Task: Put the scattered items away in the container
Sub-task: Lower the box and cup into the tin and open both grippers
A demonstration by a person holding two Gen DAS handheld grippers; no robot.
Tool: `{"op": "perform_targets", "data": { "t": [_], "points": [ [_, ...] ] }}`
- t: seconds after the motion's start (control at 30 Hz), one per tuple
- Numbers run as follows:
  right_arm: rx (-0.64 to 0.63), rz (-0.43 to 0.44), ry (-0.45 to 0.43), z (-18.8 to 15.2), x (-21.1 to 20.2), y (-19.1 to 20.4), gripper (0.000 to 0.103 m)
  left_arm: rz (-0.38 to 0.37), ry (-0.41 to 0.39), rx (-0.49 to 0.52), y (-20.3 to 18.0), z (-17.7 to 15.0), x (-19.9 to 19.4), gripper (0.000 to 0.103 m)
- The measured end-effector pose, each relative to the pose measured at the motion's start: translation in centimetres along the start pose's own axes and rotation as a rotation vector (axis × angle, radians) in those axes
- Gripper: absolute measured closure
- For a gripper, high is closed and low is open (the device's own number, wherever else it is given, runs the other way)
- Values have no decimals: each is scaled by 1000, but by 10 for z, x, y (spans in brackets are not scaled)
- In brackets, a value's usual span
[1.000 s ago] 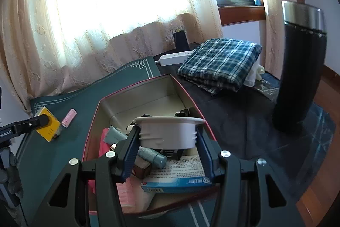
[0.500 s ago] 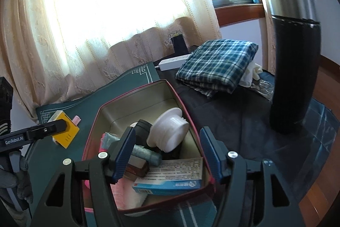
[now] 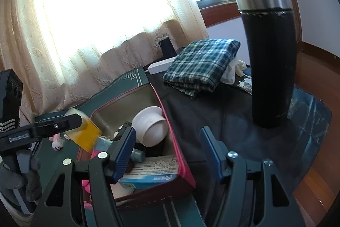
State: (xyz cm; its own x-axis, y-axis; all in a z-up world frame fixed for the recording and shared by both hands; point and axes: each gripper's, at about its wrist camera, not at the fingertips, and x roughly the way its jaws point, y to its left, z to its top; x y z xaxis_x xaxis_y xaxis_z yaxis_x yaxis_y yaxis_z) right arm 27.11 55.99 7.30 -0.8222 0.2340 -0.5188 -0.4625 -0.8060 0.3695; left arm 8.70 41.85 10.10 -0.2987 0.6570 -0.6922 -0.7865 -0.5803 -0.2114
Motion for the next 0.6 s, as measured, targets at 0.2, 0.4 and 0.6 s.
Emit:
{"op": "perform_targets", "data": {
  "t": [0.2, 0.4, 0.6],
  "points": [
    [-4, -19, 12, -1, 2, -4, 36, 32, -6, -11, 6, -1, -1, 18],
    [-77, -116, 33, 7, 13, 1, 36, 64, -9, -44, 21, -6, -7, 18],
    [-238, -228, 85, 12, 34, 22, 33, 74, -4, -49, 31, -16, -12, 18]
  ]
}}
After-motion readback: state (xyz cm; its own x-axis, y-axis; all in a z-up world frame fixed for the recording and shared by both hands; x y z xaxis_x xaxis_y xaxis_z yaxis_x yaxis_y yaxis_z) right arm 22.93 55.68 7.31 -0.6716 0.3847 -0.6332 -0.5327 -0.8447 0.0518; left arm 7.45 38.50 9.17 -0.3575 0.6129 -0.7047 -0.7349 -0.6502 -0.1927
